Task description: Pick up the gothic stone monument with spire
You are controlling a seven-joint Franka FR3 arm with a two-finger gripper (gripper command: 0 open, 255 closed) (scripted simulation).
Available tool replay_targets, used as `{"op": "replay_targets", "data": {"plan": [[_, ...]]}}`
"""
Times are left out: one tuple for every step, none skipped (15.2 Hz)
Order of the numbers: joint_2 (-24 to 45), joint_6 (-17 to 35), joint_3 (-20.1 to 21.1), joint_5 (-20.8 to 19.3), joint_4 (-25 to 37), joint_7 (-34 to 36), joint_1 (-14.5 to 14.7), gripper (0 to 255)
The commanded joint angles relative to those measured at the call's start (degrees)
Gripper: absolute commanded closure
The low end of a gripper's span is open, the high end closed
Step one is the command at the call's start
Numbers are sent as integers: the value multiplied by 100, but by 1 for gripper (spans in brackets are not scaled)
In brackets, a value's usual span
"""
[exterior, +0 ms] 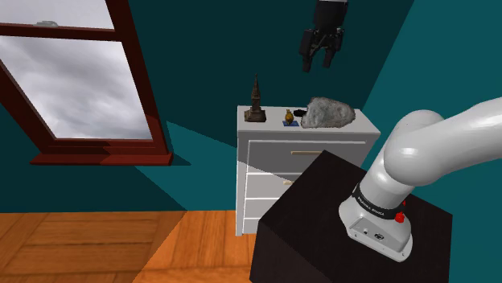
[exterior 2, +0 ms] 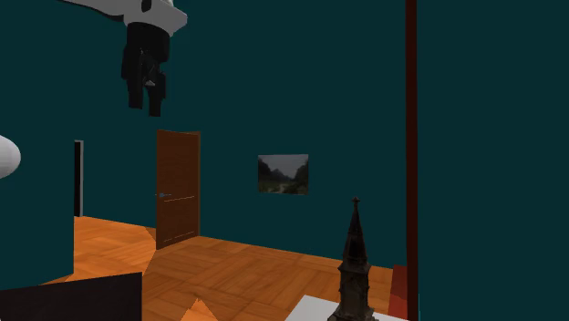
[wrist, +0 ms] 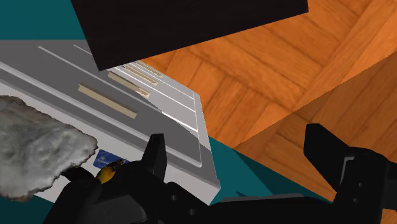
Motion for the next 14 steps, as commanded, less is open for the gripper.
{"op": "replay_targets", "data": {"plan": [[0,0,0,0,0,0,0,0],[53,162,-126,-84,-77,-230,8,0],[118,327,-254,-165,-144,-458,19,0],[196,494,-383,-242,-200,-685,31,0],[285,664,-513,-314,-247,-911,45,0],[386,836,-642,-380,-282,-1137,60,0],[498,1009,-774,-440,-307,-1362,79,0],[621,1182,-903,-493,-322,-1588,100,0],[756,1357,-1032,-536,-326,-1815,122,0],[901,1530,-1162,-572,-319,-2042,149,0],[1056,1703,-1292,-598,-302,-2271,181,0],[1222,1874,-1419,-612,-274,-2503,214,0],[1396,2043,-1548,-615,-235,-2736,254,0],[1579,2208,-1676,-605,-186,-2973,297,0]]}}
